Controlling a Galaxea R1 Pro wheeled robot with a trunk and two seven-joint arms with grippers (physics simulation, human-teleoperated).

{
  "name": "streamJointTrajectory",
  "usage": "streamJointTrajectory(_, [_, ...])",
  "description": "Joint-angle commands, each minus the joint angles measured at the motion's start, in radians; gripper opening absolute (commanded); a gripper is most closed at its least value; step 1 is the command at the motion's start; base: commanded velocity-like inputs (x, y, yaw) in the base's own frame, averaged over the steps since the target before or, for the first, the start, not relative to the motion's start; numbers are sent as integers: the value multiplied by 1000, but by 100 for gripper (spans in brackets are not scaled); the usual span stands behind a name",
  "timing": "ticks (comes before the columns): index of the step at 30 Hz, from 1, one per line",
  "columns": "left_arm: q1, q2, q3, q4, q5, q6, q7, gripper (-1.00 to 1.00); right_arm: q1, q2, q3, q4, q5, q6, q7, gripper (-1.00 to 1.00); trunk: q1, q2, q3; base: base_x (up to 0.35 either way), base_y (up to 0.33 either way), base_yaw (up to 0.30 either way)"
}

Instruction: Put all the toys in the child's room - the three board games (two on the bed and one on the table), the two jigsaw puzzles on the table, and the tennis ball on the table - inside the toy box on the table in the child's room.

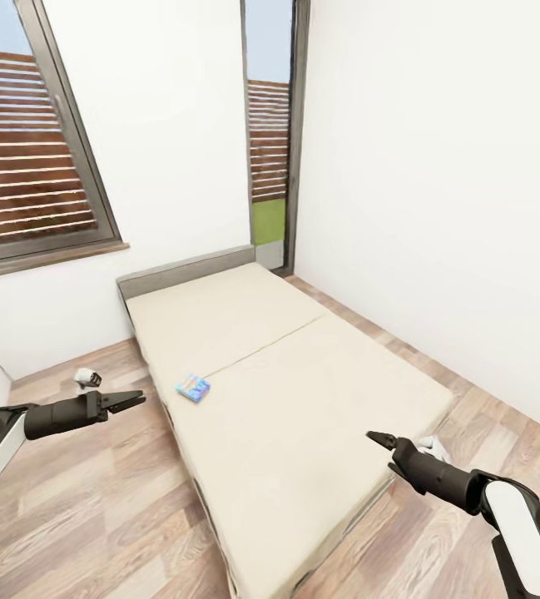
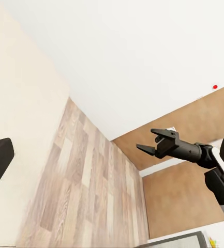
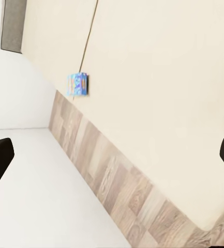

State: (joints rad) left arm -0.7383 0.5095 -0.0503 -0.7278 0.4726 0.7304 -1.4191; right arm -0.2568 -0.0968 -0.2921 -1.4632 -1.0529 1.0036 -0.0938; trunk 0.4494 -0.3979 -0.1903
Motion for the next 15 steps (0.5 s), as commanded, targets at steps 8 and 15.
streamJointTrajectory(8, [-1,1,-5,1,7,10,-1,100,-1,0,-1,-2,-10,4,-9,100,1,-2,-2,0,277,-121])
streamJointTrajectory(15, [-1,1,-5,1,7,10,-1,100,-1,0,-2,-2,-10,4,-9,100,1,-2,-2,0,217,-252])
